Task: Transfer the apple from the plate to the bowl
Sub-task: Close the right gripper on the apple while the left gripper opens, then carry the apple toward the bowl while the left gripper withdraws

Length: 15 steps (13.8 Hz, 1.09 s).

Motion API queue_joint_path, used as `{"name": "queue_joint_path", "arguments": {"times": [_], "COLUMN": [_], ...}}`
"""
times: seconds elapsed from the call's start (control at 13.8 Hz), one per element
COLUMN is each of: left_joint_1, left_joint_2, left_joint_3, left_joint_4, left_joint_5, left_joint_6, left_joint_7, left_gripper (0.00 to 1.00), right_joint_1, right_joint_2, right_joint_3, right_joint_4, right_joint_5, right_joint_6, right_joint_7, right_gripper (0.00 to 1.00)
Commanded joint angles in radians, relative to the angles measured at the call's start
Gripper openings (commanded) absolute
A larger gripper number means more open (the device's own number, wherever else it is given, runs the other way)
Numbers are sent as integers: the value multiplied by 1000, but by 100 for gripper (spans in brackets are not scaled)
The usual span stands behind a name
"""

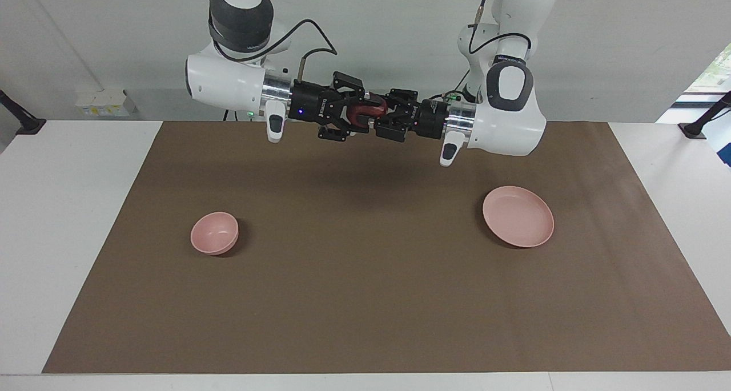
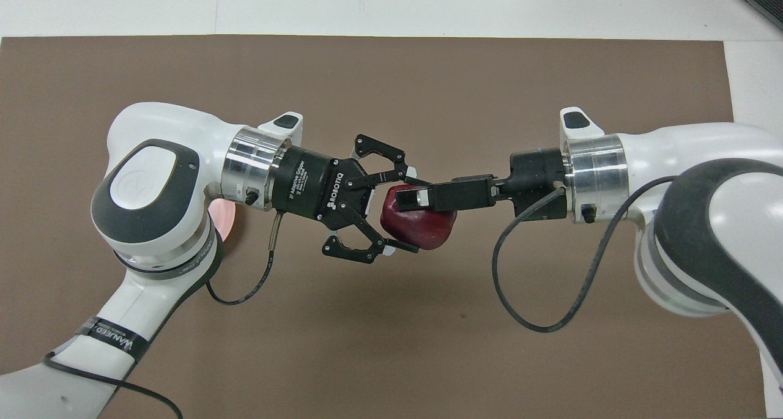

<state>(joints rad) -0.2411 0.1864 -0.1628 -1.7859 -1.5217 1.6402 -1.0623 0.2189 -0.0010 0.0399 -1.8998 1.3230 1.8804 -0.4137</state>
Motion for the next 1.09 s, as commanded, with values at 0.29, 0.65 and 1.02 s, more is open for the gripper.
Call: {"name": "queue_joint_path", "arguments": {"times": [0.29,0.65,1.02], "left_joint_1": [-10,-7,-6], "left_joint_2": [-15,-15,-13], "left_joint_3": [8,8,9], "left_joint_4": [-7,2,20], "left_joint_5": [-17,-2,43], "left_joint_6": [20,49,53], "left_joint_7": [7,2,2], "left_gripper": [6,100,100], "right_joint_1": [8,7,-7], "right_joint_2": [-11,-7,4], "right_joint_3": [3,3,2], "right_joint_4": [-9,1,39], "right_joint_5": [10,8,-22], "right_joint_6": [20,20,22], "right_joint_7": [58,76,116], "right_gripper": [0,0,0]}}
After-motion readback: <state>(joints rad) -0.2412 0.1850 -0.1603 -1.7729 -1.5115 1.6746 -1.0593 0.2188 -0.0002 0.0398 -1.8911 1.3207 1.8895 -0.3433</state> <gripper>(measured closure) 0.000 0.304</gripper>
